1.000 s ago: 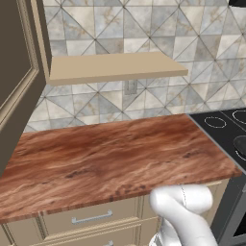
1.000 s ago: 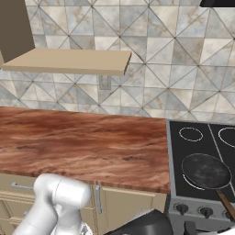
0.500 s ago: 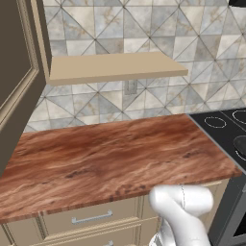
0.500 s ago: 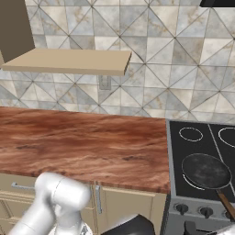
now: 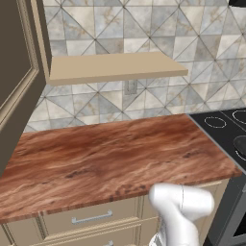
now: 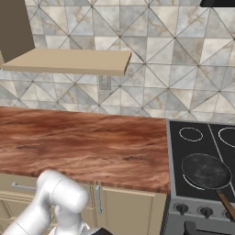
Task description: Pick the pan from the cabinet and place it on the stove. Then turn on the stove burner for the pan.
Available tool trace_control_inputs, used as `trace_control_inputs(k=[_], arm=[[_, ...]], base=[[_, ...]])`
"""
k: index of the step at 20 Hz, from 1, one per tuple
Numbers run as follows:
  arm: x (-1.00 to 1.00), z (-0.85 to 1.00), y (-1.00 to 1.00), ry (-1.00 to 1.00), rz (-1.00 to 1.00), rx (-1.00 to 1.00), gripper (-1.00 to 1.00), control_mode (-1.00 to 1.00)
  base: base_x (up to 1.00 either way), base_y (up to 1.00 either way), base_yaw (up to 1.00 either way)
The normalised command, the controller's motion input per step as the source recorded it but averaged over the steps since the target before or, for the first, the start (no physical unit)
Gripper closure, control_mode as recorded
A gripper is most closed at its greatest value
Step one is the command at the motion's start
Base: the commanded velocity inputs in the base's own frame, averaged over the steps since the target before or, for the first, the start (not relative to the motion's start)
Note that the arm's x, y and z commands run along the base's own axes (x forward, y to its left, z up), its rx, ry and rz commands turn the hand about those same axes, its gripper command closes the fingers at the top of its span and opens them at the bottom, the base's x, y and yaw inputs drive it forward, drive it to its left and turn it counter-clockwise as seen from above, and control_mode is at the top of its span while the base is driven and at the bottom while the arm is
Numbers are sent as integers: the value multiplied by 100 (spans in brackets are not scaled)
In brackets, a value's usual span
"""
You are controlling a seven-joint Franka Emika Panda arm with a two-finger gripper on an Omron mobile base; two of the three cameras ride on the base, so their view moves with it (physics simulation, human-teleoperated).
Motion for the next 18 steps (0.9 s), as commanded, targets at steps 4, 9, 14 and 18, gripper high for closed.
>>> trace_control_inputs(k=[4,9,14,18], arm=[[-20,9,78,0,0,-4,-100,-100],[-22,14,76,0,0,-4,-100,-100],[-15,13,70,0,0,-3,-100,-100],[-8,11,68,0,0,-1,-100,-100]], base=[[0,0,0],[0,0,0],[0,0,0],[0,0,0]])
